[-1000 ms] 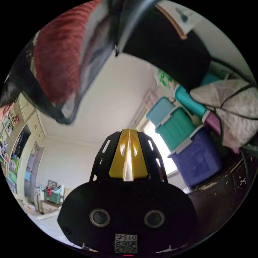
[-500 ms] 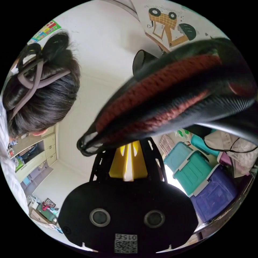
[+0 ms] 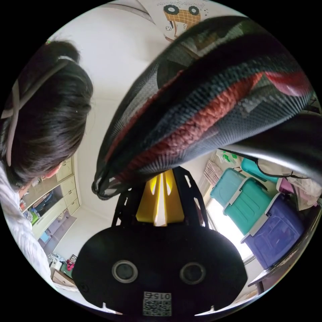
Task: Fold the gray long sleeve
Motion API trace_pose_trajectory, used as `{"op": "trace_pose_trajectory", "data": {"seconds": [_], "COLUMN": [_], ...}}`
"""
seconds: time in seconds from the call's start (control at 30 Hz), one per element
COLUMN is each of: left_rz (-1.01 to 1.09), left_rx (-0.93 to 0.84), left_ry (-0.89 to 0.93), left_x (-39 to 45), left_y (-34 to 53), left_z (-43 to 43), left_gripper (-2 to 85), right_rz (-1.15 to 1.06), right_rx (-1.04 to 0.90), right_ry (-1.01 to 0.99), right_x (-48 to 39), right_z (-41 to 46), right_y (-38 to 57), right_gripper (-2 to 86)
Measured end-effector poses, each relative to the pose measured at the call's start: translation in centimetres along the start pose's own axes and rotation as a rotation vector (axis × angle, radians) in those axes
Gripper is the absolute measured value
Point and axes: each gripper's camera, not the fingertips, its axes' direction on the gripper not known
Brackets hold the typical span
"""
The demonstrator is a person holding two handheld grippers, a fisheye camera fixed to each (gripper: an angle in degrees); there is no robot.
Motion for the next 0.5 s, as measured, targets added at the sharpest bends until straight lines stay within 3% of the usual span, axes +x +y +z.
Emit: {"op": "trace_pose_trajectory", "data": {"seconds": [0.5], "left_rz": [-0.004], "left_rx": [0.033], "left_ry": [-0.011], "left_x": [-3.1], "left_y": [1.8], "left_z": [0.4], "left_gripper": [-0.8], "right_rz": [0.048], "right_rx": [0.012], "right_ry": [0.013], "right_x": [1.5], "right_z": [-0.9], "right_y": [2.7], "right_gripper": [-0.7]}}
